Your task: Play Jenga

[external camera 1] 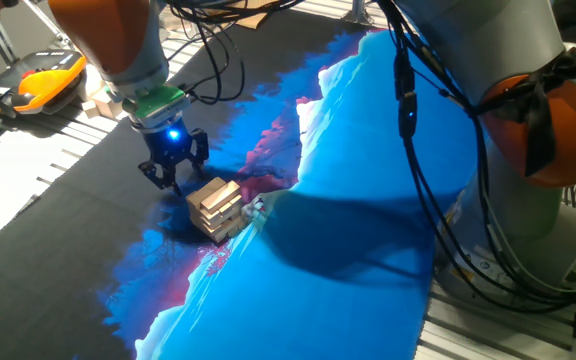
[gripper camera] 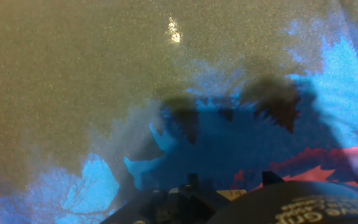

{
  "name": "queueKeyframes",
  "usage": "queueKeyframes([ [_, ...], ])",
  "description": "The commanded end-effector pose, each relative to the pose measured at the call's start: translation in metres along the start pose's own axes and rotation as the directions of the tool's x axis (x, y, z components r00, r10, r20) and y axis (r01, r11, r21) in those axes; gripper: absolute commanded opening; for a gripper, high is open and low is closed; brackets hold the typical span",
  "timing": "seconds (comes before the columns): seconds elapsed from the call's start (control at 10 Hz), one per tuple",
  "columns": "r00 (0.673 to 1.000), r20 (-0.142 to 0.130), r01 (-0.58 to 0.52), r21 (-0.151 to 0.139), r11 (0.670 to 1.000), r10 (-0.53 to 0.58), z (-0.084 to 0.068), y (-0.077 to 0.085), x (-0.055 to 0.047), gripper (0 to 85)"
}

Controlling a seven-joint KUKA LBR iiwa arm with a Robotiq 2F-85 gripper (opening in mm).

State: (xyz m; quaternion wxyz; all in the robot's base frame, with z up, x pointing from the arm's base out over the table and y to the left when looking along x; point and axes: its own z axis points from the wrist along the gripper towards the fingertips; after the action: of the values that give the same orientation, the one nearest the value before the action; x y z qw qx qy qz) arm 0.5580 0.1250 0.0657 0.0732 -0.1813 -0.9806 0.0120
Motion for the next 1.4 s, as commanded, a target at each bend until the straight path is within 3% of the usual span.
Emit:
queueKeyframes([
  [0.0,1.000,0.000,0.002,0.001,1.000,-0.002,0.002,0.000,0.000,51.0],
  [0.5,1.000,0.006,0.022,0.018,1.000,-0.023,0.008,0.002,0.003,51.0],
  [0.9,1.000,0.009,0.028,0.016,0.999,-0.029,0.014,-0.001,0.003,51.0],
  [1.0,1.000,0.009,0.028,0.016,0.999,-0.029,0.015,-0.001,0.004,34.0],
  [1.3,0.999,0.005,0.033,0.013,0.999,-0.033,0.018,-0.002,0.005,34.0],
])
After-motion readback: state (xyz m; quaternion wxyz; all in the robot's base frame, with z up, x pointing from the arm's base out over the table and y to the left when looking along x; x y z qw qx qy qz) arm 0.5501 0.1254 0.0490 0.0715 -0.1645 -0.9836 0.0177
